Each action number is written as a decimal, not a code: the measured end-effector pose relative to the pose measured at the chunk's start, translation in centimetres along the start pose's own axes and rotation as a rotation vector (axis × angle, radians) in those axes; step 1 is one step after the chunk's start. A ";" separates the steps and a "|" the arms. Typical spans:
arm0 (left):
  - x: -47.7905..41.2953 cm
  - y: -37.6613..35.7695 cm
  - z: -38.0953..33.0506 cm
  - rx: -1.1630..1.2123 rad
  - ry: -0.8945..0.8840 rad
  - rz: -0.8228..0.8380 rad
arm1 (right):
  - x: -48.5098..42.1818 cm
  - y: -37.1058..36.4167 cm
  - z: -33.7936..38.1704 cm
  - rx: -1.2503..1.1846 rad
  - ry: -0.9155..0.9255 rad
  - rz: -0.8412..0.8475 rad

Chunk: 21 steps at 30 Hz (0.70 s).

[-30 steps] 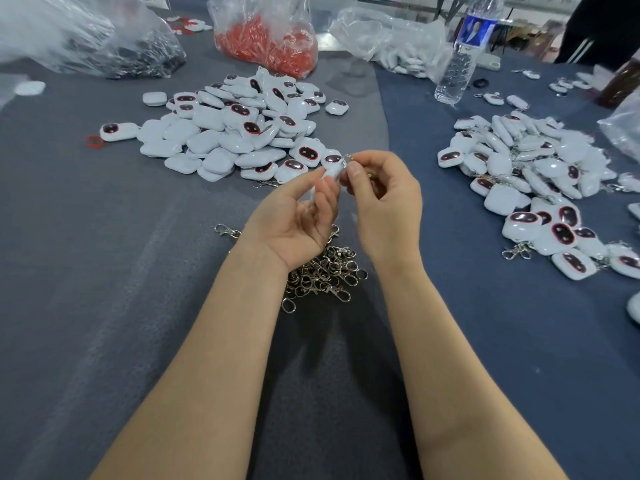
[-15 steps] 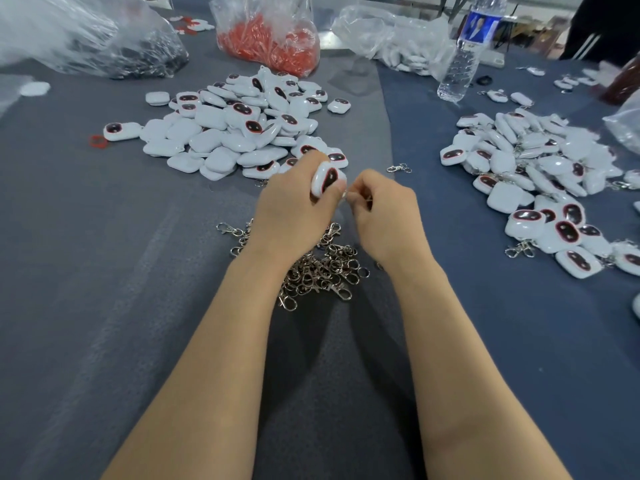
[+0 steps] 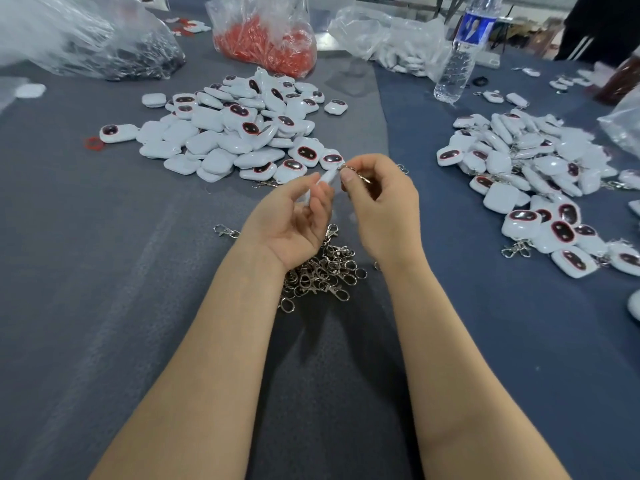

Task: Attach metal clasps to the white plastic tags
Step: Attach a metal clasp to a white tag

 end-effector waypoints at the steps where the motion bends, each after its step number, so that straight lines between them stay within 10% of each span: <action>1: 0.0 -0.1 0.1 0.033 0.021 0.019 | 0.1 0.0 0.0 0.001 0.018 -0.021; 5: 0.1 -0.1 0.1 -0.046 -0.030 -0.030 | 0.3 0.0 0.1 0.151 0.088 -0.041; 16: 0.7 -0.6 -0.7 -1.451 -0.925 -0.077 | -0.3 0.4 -0.6 0.466 0.043 0.124; 21: 0.3 -0.6 -0.8 -0.849 -0.660 -0.143 | 0.1 0.3 0.3 0.148 0.031 0.043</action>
Point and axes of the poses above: each hand's wrist, its own x-axis away from the middle knuckle, its own y-axis out of the back of the hand, z = x × y, the point moved 2 cm from there along -x, towards the middle knuckle, and after that the axes turned 9 degrees about -y, right-handed, at the moved point
